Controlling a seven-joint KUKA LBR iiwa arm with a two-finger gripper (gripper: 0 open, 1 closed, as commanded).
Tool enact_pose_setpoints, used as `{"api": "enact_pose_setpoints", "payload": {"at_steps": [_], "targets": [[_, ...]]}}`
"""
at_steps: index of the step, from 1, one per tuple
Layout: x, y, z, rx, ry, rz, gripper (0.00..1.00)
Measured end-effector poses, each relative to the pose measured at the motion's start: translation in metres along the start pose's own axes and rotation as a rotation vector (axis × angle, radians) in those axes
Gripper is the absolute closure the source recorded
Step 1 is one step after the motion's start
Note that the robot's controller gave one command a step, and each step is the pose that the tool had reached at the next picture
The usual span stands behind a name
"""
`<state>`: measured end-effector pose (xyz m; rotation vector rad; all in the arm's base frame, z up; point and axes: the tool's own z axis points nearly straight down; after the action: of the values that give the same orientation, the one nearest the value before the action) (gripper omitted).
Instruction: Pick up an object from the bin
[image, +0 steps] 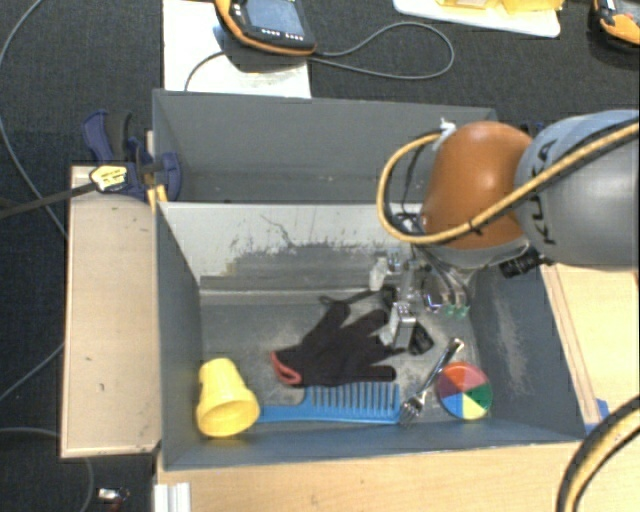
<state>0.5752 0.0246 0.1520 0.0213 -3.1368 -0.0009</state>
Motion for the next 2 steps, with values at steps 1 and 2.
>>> {"api": "enact_pose_setpoints", "payload": {"at_steps": [1,2], "targets": [[-0.001,0.0,-0.005,0.0,-0.008,0.001,0.0],[0.01,0.015,0.06,-0.001,-0.012,0.064,0.0]]}}
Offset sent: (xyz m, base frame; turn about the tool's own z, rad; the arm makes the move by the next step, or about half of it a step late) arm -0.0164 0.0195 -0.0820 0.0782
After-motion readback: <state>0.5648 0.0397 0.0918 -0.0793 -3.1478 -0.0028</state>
